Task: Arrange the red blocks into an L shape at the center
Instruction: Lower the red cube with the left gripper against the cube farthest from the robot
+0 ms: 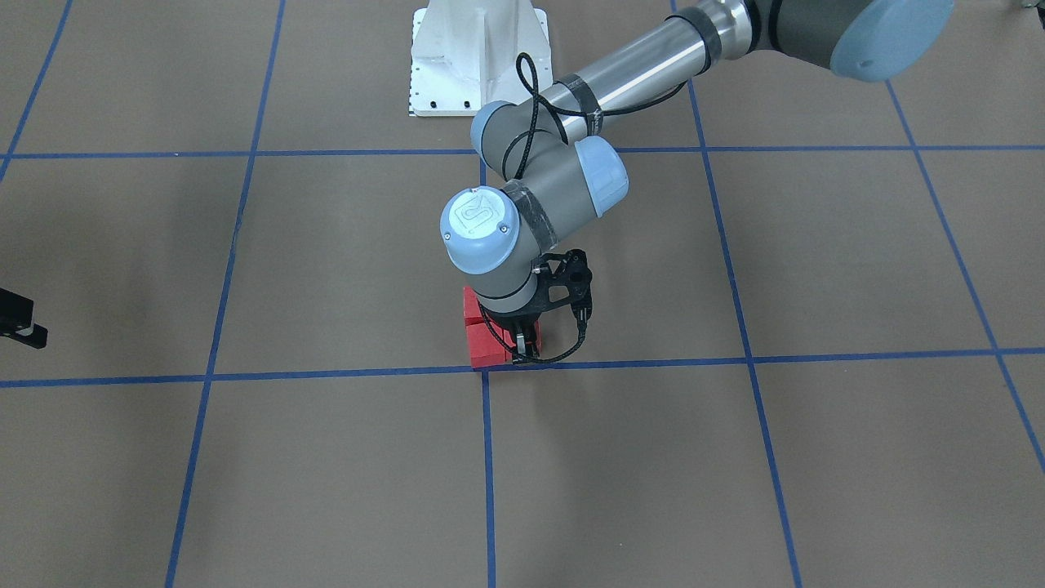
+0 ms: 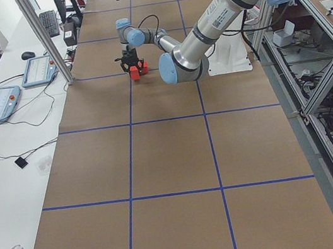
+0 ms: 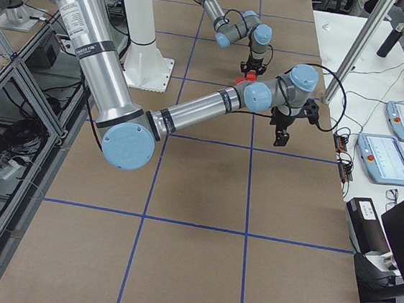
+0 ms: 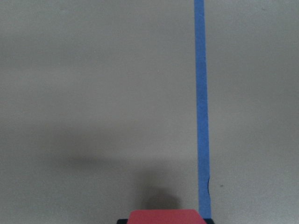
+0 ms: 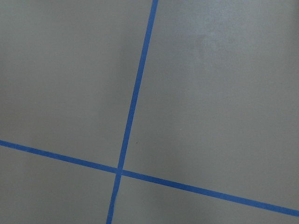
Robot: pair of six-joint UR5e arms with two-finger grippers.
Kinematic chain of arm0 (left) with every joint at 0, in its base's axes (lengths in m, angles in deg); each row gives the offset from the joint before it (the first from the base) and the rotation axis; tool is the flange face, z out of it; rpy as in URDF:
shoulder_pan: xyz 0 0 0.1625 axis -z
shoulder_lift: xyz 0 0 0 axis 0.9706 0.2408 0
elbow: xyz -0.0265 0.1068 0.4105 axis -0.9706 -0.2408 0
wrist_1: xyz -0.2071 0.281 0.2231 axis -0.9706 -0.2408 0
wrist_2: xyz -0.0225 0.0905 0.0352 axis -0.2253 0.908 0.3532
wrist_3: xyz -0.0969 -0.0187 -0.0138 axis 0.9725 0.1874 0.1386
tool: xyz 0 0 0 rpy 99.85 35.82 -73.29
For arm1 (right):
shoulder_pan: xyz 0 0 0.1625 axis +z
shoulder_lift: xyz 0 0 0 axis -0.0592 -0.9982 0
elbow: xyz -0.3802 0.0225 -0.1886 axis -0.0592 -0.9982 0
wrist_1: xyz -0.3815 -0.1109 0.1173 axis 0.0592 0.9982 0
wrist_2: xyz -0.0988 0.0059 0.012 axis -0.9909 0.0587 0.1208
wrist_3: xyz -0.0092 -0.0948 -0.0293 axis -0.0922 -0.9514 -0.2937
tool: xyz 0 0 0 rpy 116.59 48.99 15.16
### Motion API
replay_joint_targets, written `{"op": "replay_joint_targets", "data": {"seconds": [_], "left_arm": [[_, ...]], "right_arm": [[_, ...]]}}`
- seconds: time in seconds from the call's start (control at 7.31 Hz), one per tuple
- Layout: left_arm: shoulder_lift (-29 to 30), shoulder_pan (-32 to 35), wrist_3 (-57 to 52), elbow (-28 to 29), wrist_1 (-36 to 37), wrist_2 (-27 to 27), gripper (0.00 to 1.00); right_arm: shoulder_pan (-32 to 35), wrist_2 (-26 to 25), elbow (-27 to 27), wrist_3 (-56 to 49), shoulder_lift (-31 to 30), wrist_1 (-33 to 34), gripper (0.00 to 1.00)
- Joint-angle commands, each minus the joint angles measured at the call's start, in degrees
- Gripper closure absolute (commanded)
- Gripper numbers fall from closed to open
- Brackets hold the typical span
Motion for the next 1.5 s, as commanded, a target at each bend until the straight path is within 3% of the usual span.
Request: {"op": "replay_joint_targets", "data": {"seconds": [0.0,0.14,0.27,0.41,1.37], "left_arm": [[0.01,-0.04,-0.07,0.00,0.00,0.00,0.53],[-0.07,-0.04,-0.08,0.00,0.00,0.00,0.46],[-0.08,-0.12,-0.08,0.09,0.09,0.00,0.28],[-0.08,-0.13,-0.16,0.35,0.17,0.00,0.00],[-0.08,-0.39,-0.16,0.35,0.18,0.00,0.00]], "right_arm": [[0.00,-0.01,0.07,0.06,-0.11,0.00,0.01],[0.00,-0.01,-0.01,0.06,-0.11,0.00,0.01],[0.00,-0.10,-0.02,0.14,-0.11,0.00,0.01],[0.00,-0.10,-0.10,0.15,-0.11,0.00,0.01],[0.00,-0.10,-0.28,0.15,-0.11,0.00,0.01]]}}
